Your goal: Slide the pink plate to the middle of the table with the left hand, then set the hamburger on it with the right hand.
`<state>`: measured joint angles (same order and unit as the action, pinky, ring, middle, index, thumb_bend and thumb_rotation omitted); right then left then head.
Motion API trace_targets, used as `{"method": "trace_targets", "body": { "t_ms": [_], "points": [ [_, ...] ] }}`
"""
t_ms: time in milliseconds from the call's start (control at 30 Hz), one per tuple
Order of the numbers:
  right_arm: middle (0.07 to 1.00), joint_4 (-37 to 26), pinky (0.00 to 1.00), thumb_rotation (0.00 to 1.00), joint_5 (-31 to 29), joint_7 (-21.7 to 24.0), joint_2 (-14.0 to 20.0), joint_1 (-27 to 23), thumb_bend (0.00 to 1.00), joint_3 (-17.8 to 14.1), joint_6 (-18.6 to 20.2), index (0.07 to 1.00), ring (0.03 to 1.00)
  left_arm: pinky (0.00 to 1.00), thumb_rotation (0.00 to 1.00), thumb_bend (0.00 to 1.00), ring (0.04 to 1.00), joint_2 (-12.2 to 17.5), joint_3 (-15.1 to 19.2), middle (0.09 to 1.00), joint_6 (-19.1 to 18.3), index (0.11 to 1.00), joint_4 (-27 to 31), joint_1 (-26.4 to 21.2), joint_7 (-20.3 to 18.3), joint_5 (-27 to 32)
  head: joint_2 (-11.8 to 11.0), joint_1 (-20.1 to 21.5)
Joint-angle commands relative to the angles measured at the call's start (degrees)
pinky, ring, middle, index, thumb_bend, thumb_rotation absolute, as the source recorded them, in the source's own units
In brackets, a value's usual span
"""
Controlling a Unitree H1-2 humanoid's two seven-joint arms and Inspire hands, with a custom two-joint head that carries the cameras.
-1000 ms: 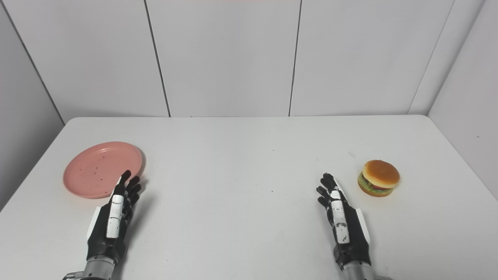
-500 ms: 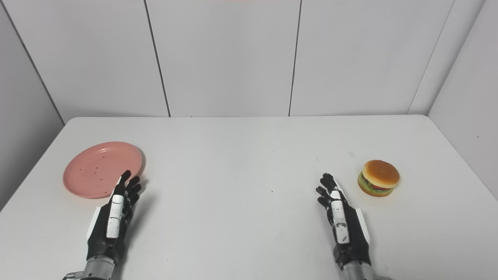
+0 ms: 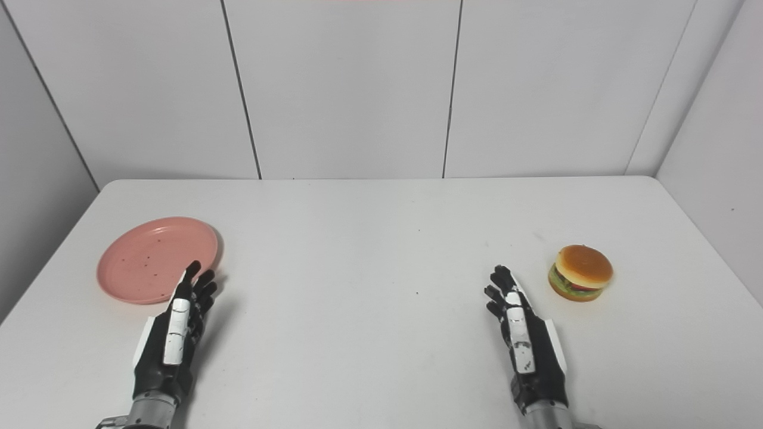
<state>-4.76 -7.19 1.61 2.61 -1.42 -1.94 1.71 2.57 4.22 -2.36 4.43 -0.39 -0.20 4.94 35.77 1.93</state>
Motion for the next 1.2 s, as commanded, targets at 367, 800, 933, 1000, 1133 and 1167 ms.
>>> {"method": "trace_targets", "body": {
  "t_ms": [367, 800, 933, 1000, 1133, 1167],
  "points": [
    [0.929, 2.82, 0.91, 1.00, -1.19, 1.78, 0.97, -1.56, 0.84, -0.63, -3.13, 0.924, 0.906, 0.98, 0.95, 0.79, 0.950, -0.89, -1.36, 0.944, 1.24, 0.948, -1.90, -1.32, -0.09, -0.95, -3.73, -4.08],
    [0.932, 11.55, 0.93, 1.00, -4.67, 5.70, 4.07, -2.97, 0.84, -2.91, -8.76, 0.928, 0.908, 0.97, 0.93, 0.79, 0.948, -4.20, -3.57, 0.936, 5.86, 0.948, -7.66, -2.52, 1.98, -5.14, -9.21, -10.27],
    [0.935, 13.63, 0.94, 1.00, -5.06, 6.35, 4.39, -3.45, 0.84, -3.23, -9.86, 0.930, 0.906, 0.97, 0.93, 0.79, 0.941, -4.79, -3.55, 0.936, 7.34, 0.947, -9.52, -3.01, 2.36, -5.84, -10.51, -10.93],
    [0.939, 14.65, 0.94, 1.00, -5.46, 6.82, 4.43, -3.71, 0.84, -3.44, -10.40, 0.930, 0.908, 0.96, 0.93, 0.78, 0.940, -4.89, -3.54, 0.934, 8.11, 0.943, -10.42, -3.23, 2.49, -6.13, -11.01, -11.15],
    [0.950, 15.89, 0.96, 1.00, -6.04, 7.70, 4.62, -4.05, 0.84, -3.58, -11.02, 0.941, 0.920, 0.96, 0.93, 0.77, 0.939, -5.28, -3.35, 0.931, 9.29, 0.936, -11.98, -3.64, 2.53, -6.39, -12.14, -11.74],
    [0.952, 16.36, 0.96, 1.00, -6.09, 7.87, 4.67, -4.16, 0.84, -3.63, -11.36, 0.942, 0.922, 0.96, 0.94, 0.76, 0.940, -5.36, -3.34, 0.932, 9.72, 0.936, -12.56, -3.79, 2.59, -6.46, -12.51, -11.95]
  ]
}}
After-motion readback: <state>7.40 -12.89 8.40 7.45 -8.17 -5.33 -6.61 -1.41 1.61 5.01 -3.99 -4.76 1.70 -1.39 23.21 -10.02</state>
